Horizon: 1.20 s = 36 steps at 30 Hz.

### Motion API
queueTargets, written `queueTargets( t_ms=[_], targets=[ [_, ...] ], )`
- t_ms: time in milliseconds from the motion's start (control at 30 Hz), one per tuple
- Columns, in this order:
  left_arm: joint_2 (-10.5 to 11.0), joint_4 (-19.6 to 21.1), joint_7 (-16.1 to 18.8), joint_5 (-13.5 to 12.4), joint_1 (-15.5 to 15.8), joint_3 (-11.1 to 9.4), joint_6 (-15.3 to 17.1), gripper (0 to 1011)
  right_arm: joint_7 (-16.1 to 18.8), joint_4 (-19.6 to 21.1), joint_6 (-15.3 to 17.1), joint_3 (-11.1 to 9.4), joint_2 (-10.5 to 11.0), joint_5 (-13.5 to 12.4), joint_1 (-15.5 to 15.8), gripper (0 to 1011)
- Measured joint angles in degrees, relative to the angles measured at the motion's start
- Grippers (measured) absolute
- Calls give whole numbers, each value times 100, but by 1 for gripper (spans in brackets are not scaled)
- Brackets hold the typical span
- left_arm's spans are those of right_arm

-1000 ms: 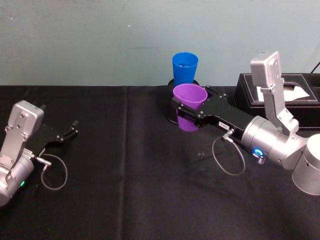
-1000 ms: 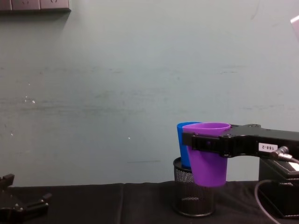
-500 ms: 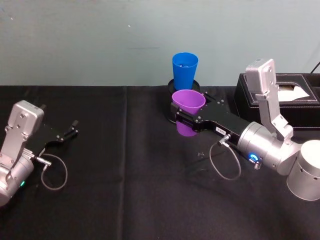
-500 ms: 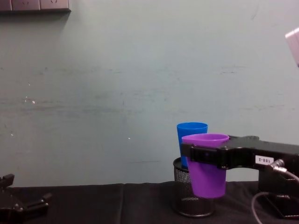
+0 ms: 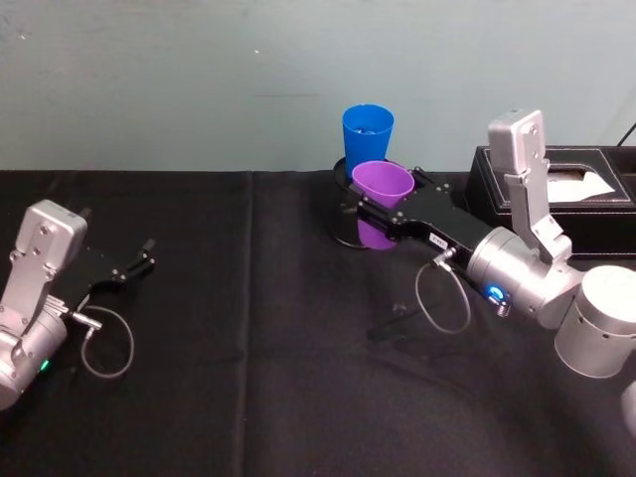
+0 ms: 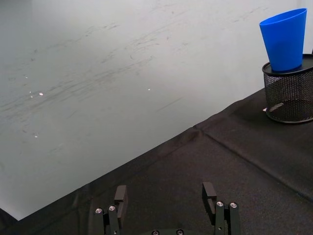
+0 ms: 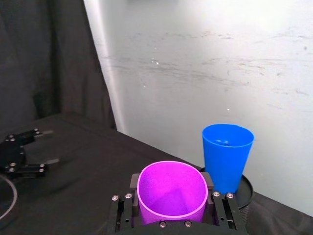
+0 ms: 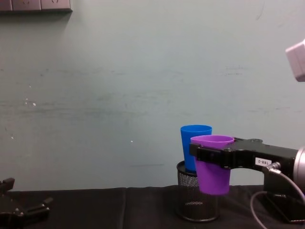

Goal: Pick up one cup with a gripper and tap it against the other cup.

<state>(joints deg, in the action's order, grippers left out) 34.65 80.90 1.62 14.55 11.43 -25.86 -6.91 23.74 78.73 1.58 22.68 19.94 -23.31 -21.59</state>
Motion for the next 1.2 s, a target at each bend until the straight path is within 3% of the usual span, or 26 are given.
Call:
queueTargets(
  t_ms=[300,1200],
  targets=[
    [0,0,0,0,0,0,0,1000,22,-587,-46,-37,-212,77,-383,730],
    [0,0,0,0,0,0,0,1000,141,-1430,-148,-110,-541,223,-1042,730]
  ],
)
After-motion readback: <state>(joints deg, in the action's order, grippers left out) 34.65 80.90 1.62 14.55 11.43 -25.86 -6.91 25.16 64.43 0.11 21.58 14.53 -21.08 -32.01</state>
